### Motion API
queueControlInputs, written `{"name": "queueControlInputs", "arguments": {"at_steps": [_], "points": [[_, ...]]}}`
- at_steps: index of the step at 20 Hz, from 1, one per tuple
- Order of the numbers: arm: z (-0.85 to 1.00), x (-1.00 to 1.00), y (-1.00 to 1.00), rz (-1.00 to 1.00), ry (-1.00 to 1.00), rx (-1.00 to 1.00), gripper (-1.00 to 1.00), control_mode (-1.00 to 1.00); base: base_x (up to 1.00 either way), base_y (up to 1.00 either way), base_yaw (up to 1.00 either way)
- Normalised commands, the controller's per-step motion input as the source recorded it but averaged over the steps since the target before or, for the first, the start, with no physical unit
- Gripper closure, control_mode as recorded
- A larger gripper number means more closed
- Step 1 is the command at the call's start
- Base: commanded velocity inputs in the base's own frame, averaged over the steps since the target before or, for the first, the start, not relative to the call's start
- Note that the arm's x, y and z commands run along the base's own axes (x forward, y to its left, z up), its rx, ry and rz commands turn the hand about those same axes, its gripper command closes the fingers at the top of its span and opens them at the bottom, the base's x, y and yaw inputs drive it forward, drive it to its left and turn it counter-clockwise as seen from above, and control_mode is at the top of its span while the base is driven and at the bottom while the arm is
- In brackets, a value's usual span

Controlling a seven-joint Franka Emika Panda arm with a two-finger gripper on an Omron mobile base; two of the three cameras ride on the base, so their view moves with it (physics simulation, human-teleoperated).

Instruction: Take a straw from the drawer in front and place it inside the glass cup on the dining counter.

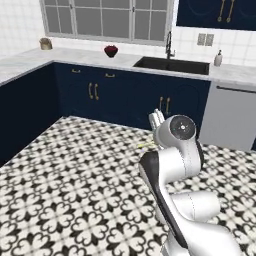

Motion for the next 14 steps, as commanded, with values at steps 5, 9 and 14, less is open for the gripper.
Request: {"name": "queueControlInputs", "arguments": {"at_steps": [5,9,14], "points": [[0.0,0.0,0.0,0.0,0.0,0.0,1.0,1.0,-0.17,1.0,0.0],[0.0,0.0,0.0,0.0,0.0,0.0,1.0,1.0,-0.8,1.0,0.08],[0.0,0.0,0.0,0.0,0.0,0.0,1.0,1.0,-1.0,1.0,0.17]]}}
